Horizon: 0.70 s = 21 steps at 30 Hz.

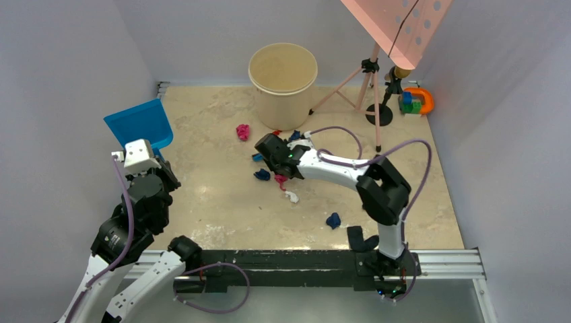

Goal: Sweep away the paper scraps from the table

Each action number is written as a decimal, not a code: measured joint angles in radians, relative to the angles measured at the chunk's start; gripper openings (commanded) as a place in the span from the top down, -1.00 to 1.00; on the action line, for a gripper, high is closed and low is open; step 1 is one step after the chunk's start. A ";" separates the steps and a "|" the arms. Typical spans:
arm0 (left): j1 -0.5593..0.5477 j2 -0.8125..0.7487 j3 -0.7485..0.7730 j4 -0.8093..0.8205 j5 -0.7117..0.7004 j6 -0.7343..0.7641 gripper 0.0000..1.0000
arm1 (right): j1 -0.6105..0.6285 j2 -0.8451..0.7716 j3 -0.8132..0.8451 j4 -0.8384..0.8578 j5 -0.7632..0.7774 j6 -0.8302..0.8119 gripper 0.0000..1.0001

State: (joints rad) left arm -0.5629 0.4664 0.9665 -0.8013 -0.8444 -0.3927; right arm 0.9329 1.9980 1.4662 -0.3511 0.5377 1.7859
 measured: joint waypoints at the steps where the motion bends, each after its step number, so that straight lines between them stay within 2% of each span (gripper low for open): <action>1: 0.000 -0.002 0.000 0.000 0.000 -0.001 1.00 | -0.002 -0.053 -0.037 -0.043 0.005 0.004 1.00; 4: 0.000 -0.006 0.000 0.000 0.000 -0.008 1.00 | -0.010 -0.170 -0.103 -0.162 0.027 -0.011 1.00; 6: 0.000 -0.006 0.000 0.000 0.000 -0.008 1.00 | -0.017 -0.242 -0.148 -0.188 0.040 -0.123 1.00; 8: 0.000 -0.007 0.000 0.000 0.000 -0.008 1.00 | -0.024 -0.283 -0.184 -0.145 0.035 -0.241 1.00; 11: 0.000 -0.006 0.000 0.000 0.001 -0.008 1.00 | -0.031 -0.377 -0.325 0.095 -0.039 -0.471 1.00; 14: 0.000 -0.006 0.000 0.000 0.003 -0.008 1.00 | -0.030 -0.417 -0.436 0.350 -0.127 -0.608 1.00; 17: 0.000 -0.005 0.000 0.000 0.004 -0.008 1.00 | -0.030 -0.364 -0.436 0.559 -0.204 -0.700 1.00; 21: 0.000 -0.005 0.000 0.000 0.004 -0.008 1.00 | -0.030 -0.212 -0.332 0.769 -0.282 -0.760 1.00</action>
State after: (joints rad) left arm -0.5629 0.4610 0.9665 -0.8013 -0.8402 -0.4007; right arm 0.9031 1.7859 1.1343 0.4175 0.2554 1.0256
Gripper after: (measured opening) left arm 0.268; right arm 0.081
